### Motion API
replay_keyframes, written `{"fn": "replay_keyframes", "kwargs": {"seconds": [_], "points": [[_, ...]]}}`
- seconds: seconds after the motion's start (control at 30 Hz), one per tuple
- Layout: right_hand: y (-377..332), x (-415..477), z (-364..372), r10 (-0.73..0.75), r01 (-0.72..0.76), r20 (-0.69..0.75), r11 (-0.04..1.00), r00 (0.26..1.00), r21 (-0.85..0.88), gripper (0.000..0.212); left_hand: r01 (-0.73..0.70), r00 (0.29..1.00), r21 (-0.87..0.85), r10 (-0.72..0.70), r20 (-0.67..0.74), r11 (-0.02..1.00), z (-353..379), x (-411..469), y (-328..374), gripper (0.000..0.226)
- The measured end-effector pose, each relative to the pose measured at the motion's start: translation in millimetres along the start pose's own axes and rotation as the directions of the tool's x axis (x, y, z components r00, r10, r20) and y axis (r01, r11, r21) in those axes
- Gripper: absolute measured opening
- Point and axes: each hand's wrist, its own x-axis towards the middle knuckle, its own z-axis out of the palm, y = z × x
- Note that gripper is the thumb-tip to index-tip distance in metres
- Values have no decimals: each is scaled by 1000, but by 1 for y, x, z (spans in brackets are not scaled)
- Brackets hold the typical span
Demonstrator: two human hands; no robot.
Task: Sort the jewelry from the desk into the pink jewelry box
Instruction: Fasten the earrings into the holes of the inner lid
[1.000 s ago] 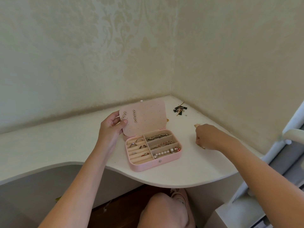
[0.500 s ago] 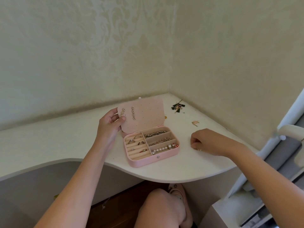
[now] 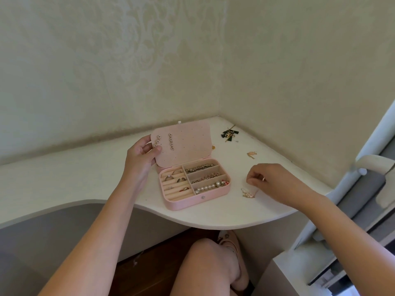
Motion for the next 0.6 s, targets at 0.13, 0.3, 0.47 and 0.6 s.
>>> {"fn": "replay_keyframes", "kwargs": {"seconds": [0.13, 0.3, 0.47, 0.6], "points": [[-9, -10, 16, 104, -120, -114, 982, 988, -143, 22, -5, 1000, -2, 5, -1, 1000, 0, 0, 0, 32], [-18, -14, 41, 140, -172, -138, 950, 980, -260, 33, -2, 1000, 2, 2, -8, 1000, 1, 0, 0, 33], [-22, -16, 47, -39, -3, -125, 946, 991, -324, 32, -1, 1000, -4, 1, -11, 1000, 2, -3, 2, 32], [-19, -22, 48, -227, 198, -84, 944, 970, -263, 38, 0, 1000, 9, 0, -13, 1000, 3, -5, 2, 32]]}}
